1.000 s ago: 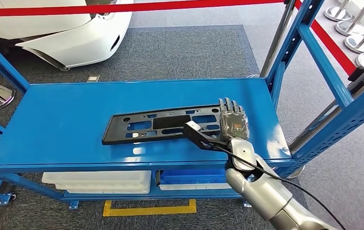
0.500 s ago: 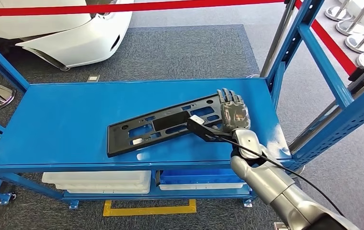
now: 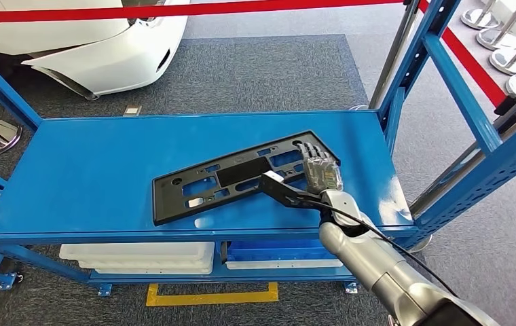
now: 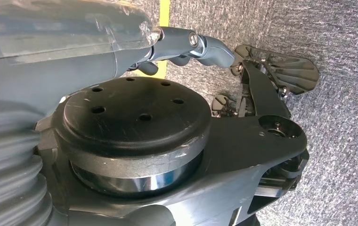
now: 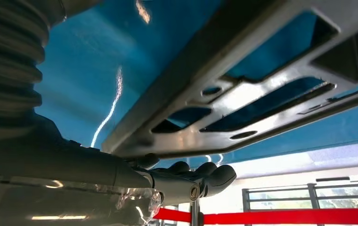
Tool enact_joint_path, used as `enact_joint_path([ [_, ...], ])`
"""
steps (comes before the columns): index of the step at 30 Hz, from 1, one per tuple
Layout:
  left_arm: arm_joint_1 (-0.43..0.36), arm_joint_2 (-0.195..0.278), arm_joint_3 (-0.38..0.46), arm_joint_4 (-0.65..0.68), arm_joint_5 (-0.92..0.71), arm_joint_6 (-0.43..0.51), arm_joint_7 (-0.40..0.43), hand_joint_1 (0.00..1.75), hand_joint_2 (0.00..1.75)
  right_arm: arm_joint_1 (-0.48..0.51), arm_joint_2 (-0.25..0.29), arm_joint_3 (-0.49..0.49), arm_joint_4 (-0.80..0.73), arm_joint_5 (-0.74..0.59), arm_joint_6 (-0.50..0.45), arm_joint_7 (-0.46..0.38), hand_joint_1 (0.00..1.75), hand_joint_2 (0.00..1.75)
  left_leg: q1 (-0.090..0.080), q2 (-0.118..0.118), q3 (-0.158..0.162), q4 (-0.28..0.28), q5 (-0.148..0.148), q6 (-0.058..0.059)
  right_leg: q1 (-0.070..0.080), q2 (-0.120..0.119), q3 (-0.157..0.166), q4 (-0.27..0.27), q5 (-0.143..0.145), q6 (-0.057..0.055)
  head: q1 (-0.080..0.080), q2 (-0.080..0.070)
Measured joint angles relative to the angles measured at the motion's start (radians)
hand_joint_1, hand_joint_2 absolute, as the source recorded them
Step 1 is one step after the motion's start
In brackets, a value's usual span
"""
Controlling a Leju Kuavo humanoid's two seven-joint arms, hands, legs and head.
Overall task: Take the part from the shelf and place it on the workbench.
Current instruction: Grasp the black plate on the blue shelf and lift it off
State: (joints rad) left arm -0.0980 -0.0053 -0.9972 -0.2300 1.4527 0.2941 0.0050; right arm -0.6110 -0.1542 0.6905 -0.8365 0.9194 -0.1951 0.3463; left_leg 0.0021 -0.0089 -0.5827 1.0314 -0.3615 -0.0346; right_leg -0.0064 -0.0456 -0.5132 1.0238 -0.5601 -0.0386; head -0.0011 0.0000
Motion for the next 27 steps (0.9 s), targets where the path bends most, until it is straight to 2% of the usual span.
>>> enact_joint_path([
  [20,0.000,0.000,0.000,0.000,0.001,0.000,0.000,0.00,1.75,-0.008,0.024,0.003,0.053,-0.009,-0.008,-0.006,0.00,1.75,0.000,0.000,0.000,0.000,0.000,0.000,0.000,0.000,0.000,0.000,0.000,0.000,0.000,0.000],
  [27,0.000,-0.002,0.000,0.000,0.016,0.004,-0.020,0.00,1.75,-0.009,0.047,0.010,0.078,-0.067,-0.019,-0.070,0.00,1.75,0.000,0.000,0.000,0.000,0.000,0.000,0.000,0.001,0.000,0.000,0.000,0.000,0.000,0.000],
])
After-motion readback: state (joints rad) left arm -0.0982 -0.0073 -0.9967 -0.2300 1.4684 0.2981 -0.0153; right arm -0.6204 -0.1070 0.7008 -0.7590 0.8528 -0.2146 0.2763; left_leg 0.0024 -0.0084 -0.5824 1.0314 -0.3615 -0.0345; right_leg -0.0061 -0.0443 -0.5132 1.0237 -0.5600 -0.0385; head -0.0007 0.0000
